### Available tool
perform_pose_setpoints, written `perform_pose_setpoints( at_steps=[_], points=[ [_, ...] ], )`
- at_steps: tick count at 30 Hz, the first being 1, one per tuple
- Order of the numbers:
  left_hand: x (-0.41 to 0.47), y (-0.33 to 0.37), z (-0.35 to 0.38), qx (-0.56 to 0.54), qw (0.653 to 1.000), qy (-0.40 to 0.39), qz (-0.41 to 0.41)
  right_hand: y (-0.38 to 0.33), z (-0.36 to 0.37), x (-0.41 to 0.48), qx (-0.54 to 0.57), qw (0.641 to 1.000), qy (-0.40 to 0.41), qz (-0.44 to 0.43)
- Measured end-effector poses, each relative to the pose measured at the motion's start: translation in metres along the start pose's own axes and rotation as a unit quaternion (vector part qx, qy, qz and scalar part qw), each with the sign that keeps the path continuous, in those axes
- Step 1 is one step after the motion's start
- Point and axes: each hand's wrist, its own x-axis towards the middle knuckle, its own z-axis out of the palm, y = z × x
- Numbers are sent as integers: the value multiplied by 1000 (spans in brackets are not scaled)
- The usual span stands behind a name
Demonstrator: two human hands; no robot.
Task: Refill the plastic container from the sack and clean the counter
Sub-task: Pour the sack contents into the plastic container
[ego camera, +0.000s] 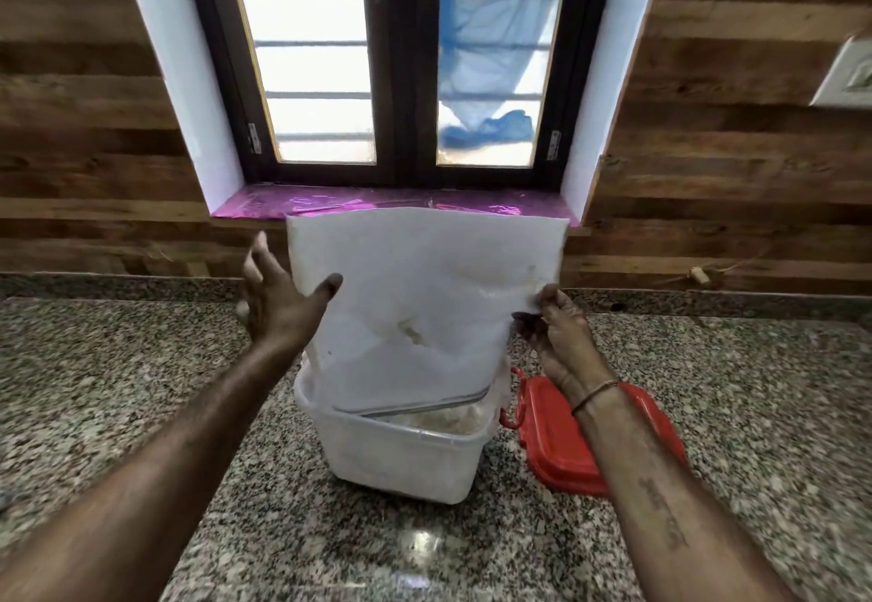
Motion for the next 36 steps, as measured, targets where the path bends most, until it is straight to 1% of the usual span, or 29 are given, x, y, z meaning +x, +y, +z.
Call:
perform_pose_setpoints(
  at_steps=[1,2,3,4,6,8,10,11,12,13,14,15,16,17,19,20,21,22,24,25,26,28,30,31,34,36],
  points=[
    [-4,-6,3,-125,989,-57,-61,2,-1,0,7,1000,-4,6],
    [-10,-9,3,-225,962,-110,-111,6,-3,1,9,1000,-13,14],
    [-15,-12,5,-308,930,-142,-142,9,-5,1,5,999,-29,21],
    [-16,-17,5,-353,912,-144,-154,10,-7,0,-17,998,-49,18],
    [-17,-24,5,-393,901,-109,-149,6,-8,-8,-114,989,-95,-9],
    [-15,-25,6,-424,891,-69,-147,4,-12,-11,-244,961,-125,-41],
    [-11,-19,8,-422,894,-17,-151,7,-16,-7,-368,918,-104,-102],
    [-8,-16,9,-413,898,9,-152,8,-17,-5,-410,900,-79,-128],
    [-6,-14,9,-393,907,32,-148,11,-15,-3,-427,891,-59,-141],
    [-4,-13,8,-369,918,51,-134,14,-13,-1,-424,893,-45,-143],
    [-3,-14,5,-331,934,59,-117,17,-10,-1,-401,905,-35,-139],
    [-2,-16,1,-289,951,52,-101,21,-9,0,-371,919,-24,-131],
    [-3,-20,-4,-254,963,20,-85,24,-7,0,-339,932,-17,-123],
    [-5,-25,-9,-236,968,-39,-75,27,-6,2,-314,942,-10,-116],
    [-11,-37,-17,-234,953,-178,-77,30,-9,4,-275,956,-9,-104],
    [-13,-45,-19,-224,949,-209,-77,30,-10,5,-260,961,-20,-89],
    [-14,-52,-19,-194,958,-200,-71,27,-12,6,-252,964,-43,-68],
    [-14,-56,-18,-155,971,-168,-65,25,-12,6,-253,963,-77,-42],
    [-16,-59,-13,-90,990,-92,-59,19,-12,2,-283,948,-146,9],
    [-18,-58,-9,-87,992,-68,-57,16,-11,1,-297,941,-159,21],
    [-19,-57,-5,-106,991,-57,-60,15,-10,1,-300,942,-148,20],
    [-20,-54,1,-186,978,-51,-77,16,-7,6,-284,955,-82,-11],
    [-18,-49,3,-276,953,-71,-97,17,-5,12,-263,963,-42,-41],
    [-17,-47,3,-306,942,-92,-100,17,-5,14,-254,965,-39,-43],
    [-12,-45,0,-308,935,-144,-100,11,-3,8,-271,960,-68,-17],
    [-6,-47,0,-311,932,-145,-117,6,-2,5,-291,954,-65,-14]
  ],
)
